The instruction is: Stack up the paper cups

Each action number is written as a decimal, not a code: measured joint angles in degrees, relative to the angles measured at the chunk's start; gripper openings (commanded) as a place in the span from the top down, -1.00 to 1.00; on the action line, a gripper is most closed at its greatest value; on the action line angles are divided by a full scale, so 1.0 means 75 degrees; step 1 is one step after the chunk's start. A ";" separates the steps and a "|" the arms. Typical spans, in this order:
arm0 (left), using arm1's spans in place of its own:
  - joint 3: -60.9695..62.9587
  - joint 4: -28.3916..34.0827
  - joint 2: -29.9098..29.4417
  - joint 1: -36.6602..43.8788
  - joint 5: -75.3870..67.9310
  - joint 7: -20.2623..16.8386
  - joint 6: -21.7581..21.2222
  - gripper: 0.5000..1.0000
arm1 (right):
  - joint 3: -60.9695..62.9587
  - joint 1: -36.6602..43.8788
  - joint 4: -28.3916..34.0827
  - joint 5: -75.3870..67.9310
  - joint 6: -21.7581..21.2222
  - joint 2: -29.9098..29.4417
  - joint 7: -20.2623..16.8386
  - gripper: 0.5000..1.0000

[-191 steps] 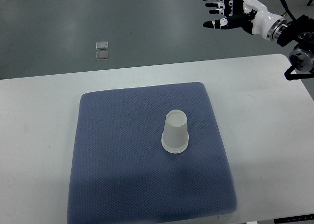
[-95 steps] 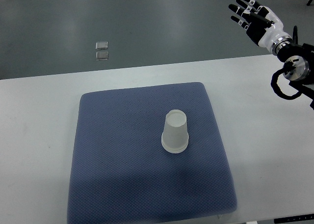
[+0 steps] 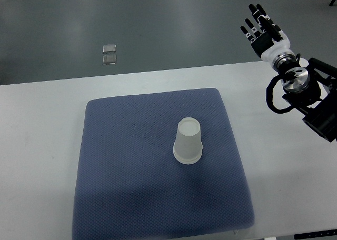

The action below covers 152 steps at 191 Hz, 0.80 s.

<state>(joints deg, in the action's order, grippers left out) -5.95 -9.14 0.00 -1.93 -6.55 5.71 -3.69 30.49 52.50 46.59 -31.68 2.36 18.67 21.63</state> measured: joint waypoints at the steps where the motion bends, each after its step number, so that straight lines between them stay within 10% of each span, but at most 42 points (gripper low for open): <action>1: 0.0000 0.0000 0.0000 0.0000 0.0000 0.0000 0.0000 -1.00 | 0.0003 -0.0005 0.0000 0.0004 0.0000 -0.0004 0.0000 -0.65; 152: 0.0005 0.0000 0.0000 0.0000 0.0003 0.0000 0.0000 -1.00 | 0.0063 -0.0646 -0.0086 0.1414 -0.0122 -0.0641 0.0113 -0.67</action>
<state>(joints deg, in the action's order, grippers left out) -5.91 -9.14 0.00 -1.93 -6.53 5.71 -3.69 30.96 47.65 45.95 -21.07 1.44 13.86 22.47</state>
